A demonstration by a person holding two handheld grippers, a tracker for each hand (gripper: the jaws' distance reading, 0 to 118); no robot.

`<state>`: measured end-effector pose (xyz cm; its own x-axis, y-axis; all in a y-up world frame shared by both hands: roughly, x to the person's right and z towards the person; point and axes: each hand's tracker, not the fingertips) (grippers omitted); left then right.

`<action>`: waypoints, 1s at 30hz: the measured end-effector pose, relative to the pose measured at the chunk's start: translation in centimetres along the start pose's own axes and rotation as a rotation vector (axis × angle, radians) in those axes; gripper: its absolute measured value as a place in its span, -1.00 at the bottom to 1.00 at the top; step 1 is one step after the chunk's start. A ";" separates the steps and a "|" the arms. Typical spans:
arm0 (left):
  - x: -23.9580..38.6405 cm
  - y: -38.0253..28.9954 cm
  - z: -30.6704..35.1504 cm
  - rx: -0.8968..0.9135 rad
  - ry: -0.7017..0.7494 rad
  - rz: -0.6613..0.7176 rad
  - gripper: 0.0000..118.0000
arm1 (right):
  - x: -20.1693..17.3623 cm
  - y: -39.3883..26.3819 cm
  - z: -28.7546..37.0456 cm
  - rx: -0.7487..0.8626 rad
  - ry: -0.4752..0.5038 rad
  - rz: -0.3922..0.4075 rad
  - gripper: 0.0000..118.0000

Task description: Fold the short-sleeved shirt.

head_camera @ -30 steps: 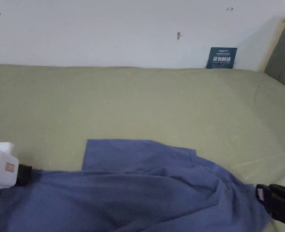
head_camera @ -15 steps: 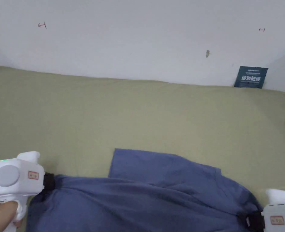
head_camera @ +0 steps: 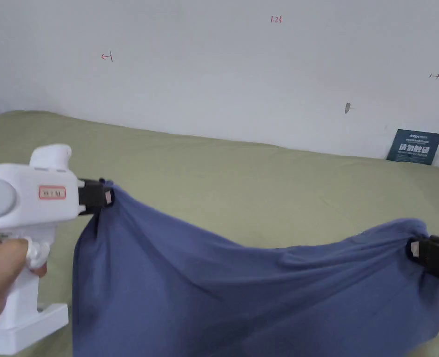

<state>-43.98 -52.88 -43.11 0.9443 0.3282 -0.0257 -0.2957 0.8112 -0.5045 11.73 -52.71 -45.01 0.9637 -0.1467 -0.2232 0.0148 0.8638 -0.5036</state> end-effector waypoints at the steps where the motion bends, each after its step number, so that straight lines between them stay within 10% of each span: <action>1: 0.2 1.0 0.6 0.016 -0.021 -0.007 -0.94 | -0.2 0.8 0.1 0.011 0.006 0.004 -0.89; 30: 1.6 16.1 6.1 0.323 0.045 -0.132 -0.94 | 1.9 20.4 -0.3 0.346 0.050 0.009 -0.89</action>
<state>-48.08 -36.30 -46.03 0.9807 0.1945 -0.0200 -0.1944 0.9588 -0.2070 13.81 -35.53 -55.99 0.9501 -0.1543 -0.2711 0.1042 0.9761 -0.1905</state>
